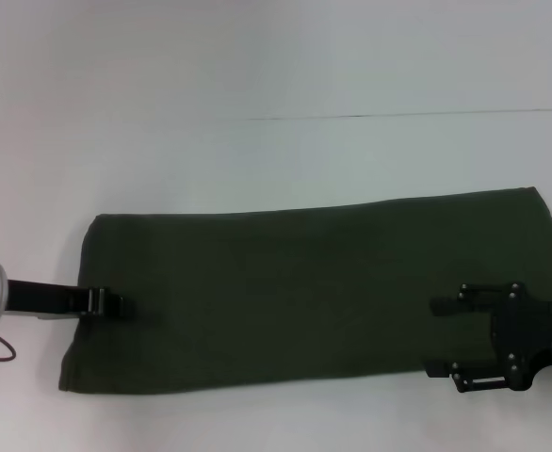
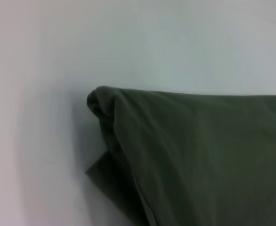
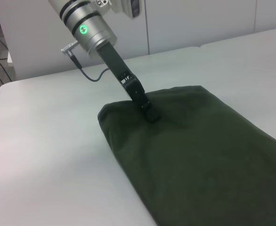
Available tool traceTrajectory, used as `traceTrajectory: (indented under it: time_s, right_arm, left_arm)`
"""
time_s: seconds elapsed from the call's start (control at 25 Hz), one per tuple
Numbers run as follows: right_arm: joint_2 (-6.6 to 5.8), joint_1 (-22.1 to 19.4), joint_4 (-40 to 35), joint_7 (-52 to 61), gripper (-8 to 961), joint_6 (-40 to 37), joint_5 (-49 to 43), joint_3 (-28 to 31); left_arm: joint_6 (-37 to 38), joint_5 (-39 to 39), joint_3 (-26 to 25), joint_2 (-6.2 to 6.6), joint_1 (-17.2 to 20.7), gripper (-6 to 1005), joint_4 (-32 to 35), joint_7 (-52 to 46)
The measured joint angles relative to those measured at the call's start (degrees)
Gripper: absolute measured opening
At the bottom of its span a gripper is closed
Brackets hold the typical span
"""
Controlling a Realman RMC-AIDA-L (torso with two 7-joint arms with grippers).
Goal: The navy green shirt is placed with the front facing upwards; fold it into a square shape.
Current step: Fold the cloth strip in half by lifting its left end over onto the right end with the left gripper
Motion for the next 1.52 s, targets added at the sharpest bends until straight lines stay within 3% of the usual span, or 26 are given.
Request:
traceTrajectory:
  time_s: [0.12, 0.72, 0.84, 1.04, 1.2, 1.52]
  right_arm:
    - [0.00, 0.0, 0.0, 0.0, 822, 0.1, 0.0, 0.0]
    - [0.09, 0.4, 2.8, -0.2, 821, 5.2, 0.4, 0.2]
    - [0.09, 0.8, 4.2, -0.1, 821, 7.2, 0.5, 0.6]
    - [0.09, 1.1, 6.4, -0.3, 821, 8.3, 1.5, 0.7]
    - [0.05, 0.7, 7.2, -0.4, 821, 8.3, 2.8, 0.7]
    - [-0.02, -1.1, 7.4, -0.5, 820, 8.4, 3.6, 1.5]
  left_arm:
    - [0.3, 0.1, 0.0, 0.00, 0.6, 98, 1.7, -0.1]
    - [3.9, -2.1, -2.9, 0.75, 3.9, 96, 9.3, 0.1]
    - [7.1, -6.6, -2.5, 0.16, 2.8, 95, 11.3, 0.2]
    - [10.2, -12.6, -1.4, -1.90, -1.4, 94, 11.5, -0.4]
    - [7.7, -15.7, 4.0, -2.70, -4.5, 93, 8.4, -2.1]
    - [-7.4, -22.1, 24.9, -2.77, -8.9, 91, 1.2, -6.9]
